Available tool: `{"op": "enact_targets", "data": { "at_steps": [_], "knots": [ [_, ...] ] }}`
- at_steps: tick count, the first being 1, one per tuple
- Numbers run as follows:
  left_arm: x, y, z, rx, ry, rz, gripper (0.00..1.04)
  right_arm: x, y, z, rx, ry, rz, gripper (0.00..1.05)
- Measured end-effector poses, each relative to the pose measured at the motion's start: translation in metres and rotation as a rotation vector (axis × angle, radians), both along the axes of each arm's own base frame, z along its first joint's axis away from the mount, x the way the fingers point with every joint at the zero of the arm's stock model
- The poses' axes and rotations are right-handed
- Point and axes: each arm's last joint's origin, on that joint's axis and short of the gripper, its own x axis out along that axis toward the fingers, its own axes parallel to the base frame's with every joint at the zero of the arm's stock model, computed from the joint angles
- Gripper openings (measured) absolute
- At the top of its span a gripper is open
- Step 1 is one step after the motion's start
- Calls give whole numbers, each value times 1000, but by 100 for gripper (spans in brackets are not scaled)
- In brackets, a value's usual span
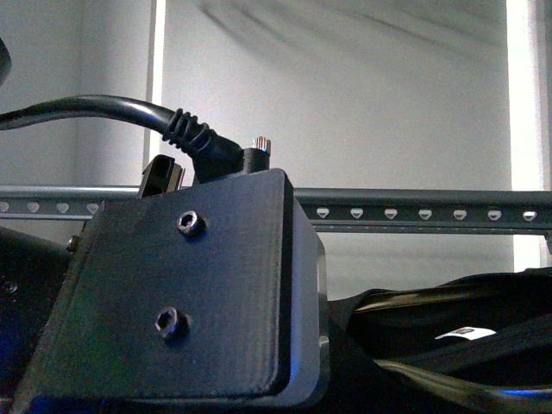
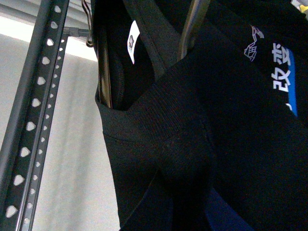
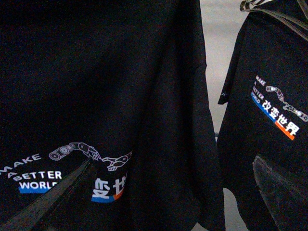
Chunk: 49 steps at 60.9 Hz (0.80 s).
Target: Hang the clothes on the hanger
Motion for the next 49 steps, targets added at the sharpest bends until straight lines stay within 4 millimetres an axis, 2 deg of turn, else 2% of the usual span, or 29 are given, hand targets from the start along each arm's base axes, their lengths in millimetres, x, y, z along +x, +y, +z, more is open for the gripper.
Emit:
{"op": "enact_targets", "data": {
  "at_steps": [9, 15, 22, 33, 40, 49],
  "knots": [
    [0, 0, 0, 2, -3, 0, 4, 0, 0, -1, -20, 26, 39, 97],
    [0, 0, 0, 3, -4, 1, 4, 3, -5, 6, -109, 263, 420, 97],
    [-1, -1, 0, 4, -6, -11, 5, 10, -10, 23, -228, 161, 636, 97],
    [0, 0, 0, 7, -7, -1, 5, 29, -16, 57, -561, -35, 621, 97],
    [0, 0, 0, 8, -7, -3, 5, 55, -19, 74, -903, -212, 598, 97],
    [0, 0, 0, 8, -7, -3, 5, 74, -21, 87, -1089, -313, 594, 97]
  ]
}}
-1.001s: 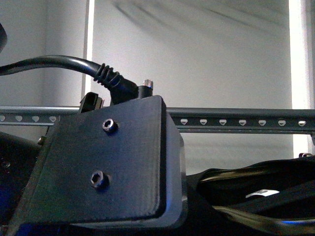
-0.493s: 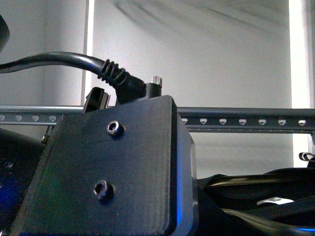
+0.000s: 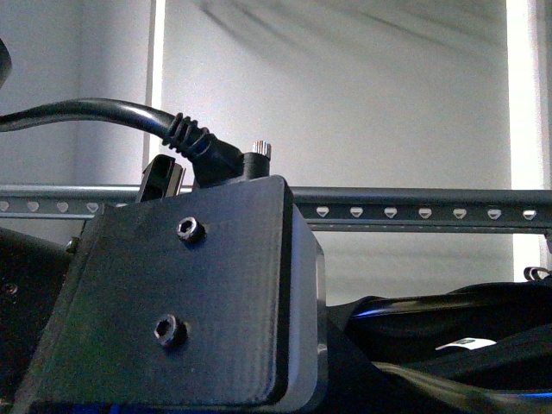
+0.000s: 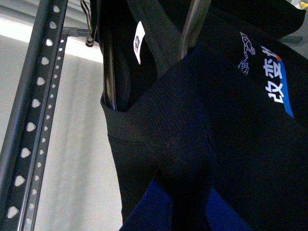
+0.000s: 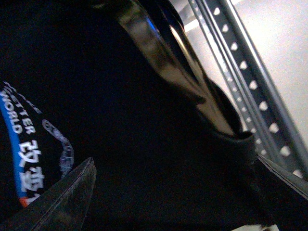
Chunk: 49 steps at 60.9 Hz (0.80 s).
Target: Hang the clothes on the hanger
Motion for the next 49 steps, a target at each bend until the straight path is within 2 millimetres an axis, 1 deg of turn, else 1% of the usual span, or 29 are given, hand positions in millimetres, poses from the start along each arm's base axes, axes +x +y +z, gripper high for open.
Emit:
{"op": "enact_targets", "data": {
  "at_steps": [6, 16, 27, 39, 40, 43, 45, 49],
  "knots": [
    [0, 0, 0, 0, 0, 0, 5, 15, -1, 12, -62, -63, 14, 97],
    [0, 0, 0, 0, 0, 1, 5, 40, -4, 27, -114, -107, -9, 97],
    [0, 0, 0, 0, 0, 1, 5, 69, -9, 31, -140, -104, -53, 97],
    [0, 0, 0, 0, 0, 1, 5, 96, -8, 31, -126, -81, -80, 97],
    [0, 0, 0, 0, 0, 1, 5, 98, -8, 31, -120, -78, -81, 96],
    [0, 0, 0, 0, 0, 1, 5, 105, -6, 30, -99, -70, -78, 86],
    [0, 0, 0, 0, 0, 1, 5, 107, -5, 30, -91, -63, -77, 83],
    [0, 0, 0, 1, 0, 3, 5, 112, -3, 30, -66, -51, -70, 72]
  ]
}}
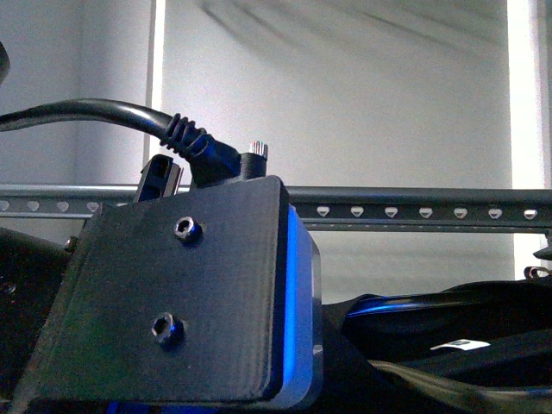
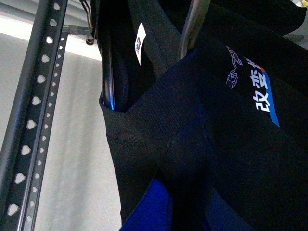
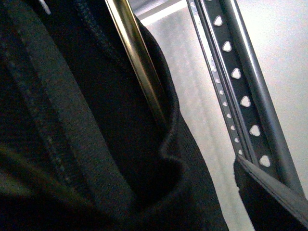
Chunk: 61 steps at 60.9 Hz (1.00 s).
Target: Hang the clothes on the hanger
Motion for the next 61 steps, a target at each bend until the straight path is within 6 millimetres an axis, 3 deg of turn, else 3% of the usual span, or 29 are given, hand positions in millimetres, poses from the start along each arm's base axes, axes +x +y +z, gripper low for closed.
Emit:
{"op": "enact_targets", "data": {
  "at_steps": [14, 19, 25, 41, 49, 61],
  "knots": [
    [0, 0, 0, 1, -1, 5, 6, 6, 2, 2, 48, 50, 23, 32],
    [0, 0, 0, 0, -4, 4, 17, 5, 2, 1, 52, 67, 35, 22],
    [0, 0, 6, -6, -26, -1, 39, 4, -1, -3, 59, 121, 32, 7],
    [-1, 0, 9, -11, -43, -4, 80, 4, -13, 1, 93, 300, 7, 4],
    [-1, 0, 9, -11, -43, -5, 99, -1, -25, -8, 90, 443, -30, 4],
    [-1, 0, 9, -11, -44, -5, 98, -8, -47, -38, 78, 668, -121, 4]
  ]
}}
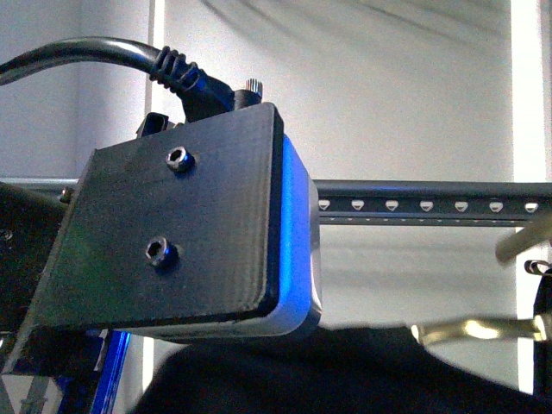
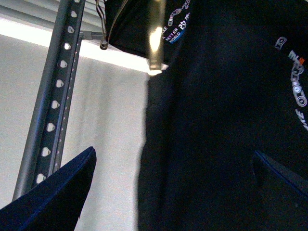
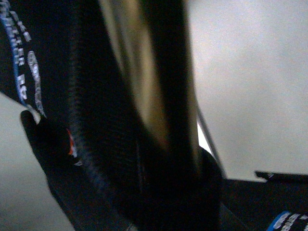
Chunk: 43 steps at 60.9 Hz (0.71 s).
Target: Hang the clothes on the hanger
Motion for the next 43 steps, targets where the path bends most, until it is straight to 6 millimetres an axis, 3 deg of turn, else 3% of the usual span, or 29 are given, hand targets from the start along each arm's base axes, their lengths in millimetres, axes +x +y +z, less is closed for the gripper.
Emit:
{"op": "enact_targets", "data": {
  "at_steps": [9, 12, 19, 26, 33, 38, 43],
  "knots": [
    [0, 0, 0, 0, 0, -1, 98, 3, -13, -13, 7, 62, -45, 4],
    [1, -1, -2, -76, 17, 93, 98, 4, -15, -11, 44, 86, -69, 4],
    [6, 6, 9, -431, 75, 326, 98, 9, -19, 2, 140, 137, -145, 4],
    [13, 24, 32, -883, 194, 481, 98, 14, -20, 17, 246, 180, -218, 4],
    [24, 62, 52, -1409, 313, 739, 98, 19, -19, 35, 442, 247, -319, 4],
    [31, 93, 53, -1626, 377, 914, 98, 28, -16, 50, 572, 282, -388, 3],
    [31, 113, 51, -1763, 404, 974, 98, 36, -14, 59, 655, 298, -433, 3]
  ]
}}
